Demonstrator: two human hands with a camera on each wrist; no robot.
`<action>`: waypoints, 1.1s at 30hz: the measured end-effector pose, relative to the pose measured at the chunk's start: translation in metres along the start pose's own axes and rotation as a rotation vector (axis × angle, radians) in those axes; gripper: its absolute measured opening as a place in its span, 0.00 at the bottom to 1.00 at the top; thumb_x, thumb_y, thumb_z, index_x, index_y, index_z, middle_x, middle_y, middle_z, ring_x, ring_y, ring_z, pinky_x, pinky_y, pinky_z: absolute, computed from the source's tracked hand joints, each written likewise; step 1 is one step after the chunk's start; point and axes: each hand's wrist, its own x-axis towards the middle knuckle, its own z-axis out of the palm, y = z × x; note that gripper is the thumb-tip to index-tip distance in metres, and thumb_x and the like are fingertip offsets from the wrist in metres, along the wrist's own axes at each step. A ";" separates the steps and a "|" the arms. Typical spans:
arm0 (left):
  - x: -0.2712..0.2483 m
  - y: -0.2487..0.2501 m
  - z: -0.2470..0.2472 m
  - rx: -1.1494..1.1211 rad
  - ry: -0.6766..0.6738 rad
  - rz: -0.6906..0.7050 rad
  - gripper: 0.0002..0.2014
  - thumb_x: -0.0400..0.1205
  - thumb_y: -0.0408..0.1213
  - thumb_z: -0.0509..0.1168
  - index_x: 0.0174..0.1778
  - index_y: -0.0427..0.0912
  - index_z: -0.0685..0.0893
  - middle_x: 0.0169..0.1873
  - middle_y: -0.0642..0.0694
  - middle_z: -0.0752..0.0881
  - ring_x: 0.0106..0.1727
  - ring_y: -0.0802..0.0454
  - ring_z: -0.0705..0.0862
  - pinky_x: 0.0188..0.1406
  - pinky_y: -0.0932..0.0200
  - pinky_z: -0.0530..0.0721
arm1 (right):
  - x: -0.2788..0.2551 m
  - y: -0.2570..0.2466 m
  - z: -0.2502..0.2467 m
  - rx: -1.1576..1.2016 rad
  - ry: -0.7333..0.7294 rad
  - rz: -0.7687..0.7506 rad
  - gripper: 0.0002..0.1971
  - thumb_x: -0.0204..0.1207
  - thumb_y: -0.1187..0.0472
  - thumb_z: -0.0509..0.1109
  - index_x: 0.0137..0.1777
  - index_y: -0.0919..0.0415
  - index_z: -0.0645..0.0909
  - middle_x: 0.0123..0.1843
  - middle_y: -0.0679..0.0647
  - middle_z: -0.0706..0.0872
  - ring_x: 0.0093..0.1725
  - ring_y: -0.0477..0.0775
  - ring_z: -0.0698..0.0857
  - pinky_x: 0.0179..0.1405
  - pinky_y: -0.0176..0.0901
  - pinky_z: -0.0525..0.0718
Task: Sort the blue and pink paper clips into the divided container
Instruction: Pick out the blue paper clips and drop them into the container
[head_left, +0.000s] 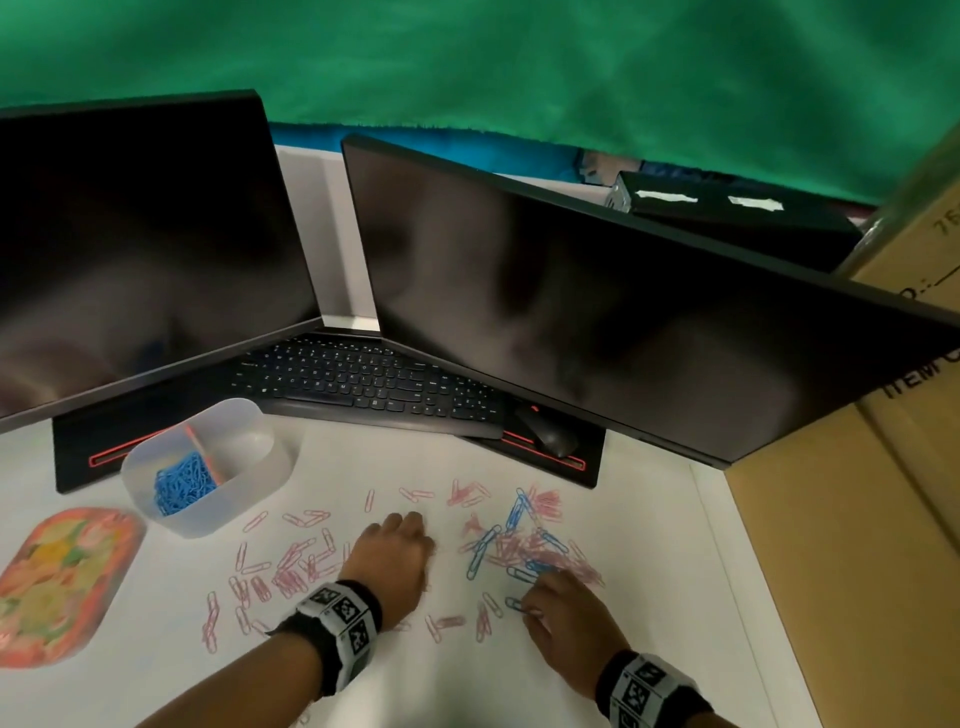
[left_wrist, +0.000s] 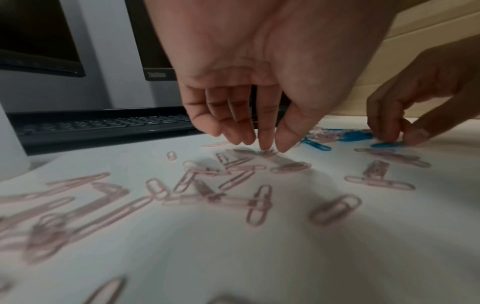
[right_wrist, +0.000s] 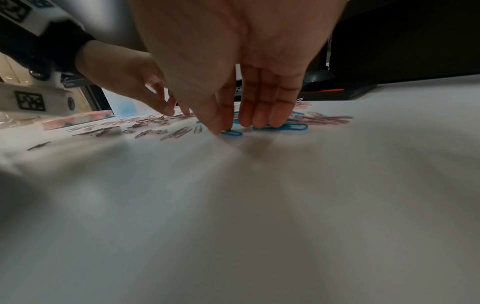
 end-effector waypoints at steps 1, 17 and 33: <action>0.003 0.004 -0.002 -0.003 0.011 -0.008 0.17 0.80 0.40 0.58 0.63 0.45 0.81 0.60 0.45 0.77 0.59 0.43 0.77 0.56 0.51 0.78 | 0.001 0.001 0.001 -0.003 0.005 -0.001 0.03 0.69 0.51 0.67 0.36 0.46 0.80 0.40 0.41 0.79 0.43 0.42 0.79 0.40 0.27 0.77; 0.040 0.046 -0.001 -0.083 -0.188 -0.169 0.17 0.80 0.31 0.59 0.66 0.41 0.75 0.61 0.42 0.78 0.60 0.43 0.82 0.57 0.50 0.84 | 0.014 -0.012 0.000 0.129 -0.142 0.100 0.11 0.77 0.65 0.59 0.55 0.56 0.78 0.58 0.52 0.78 0.54 0.53 0.78 0.48 0.34 0.70; 0.023 0.035 0.010 -0.268 -0.017 -0.072 0.11 0.79 0.30 0.57 0.56 0.41 0.76 0.53 0.44 0.80 0.50 0.45 0.82 0.44 0.56 0.81 | 0.014 0.008 -0.022 0.561 0.088 0.333 0.08 0.78 0.69 0.65 0.45 0.54 0.81 0.37 0.45 0.86 0.38 0.39 0.86 0.40 0.29 0.82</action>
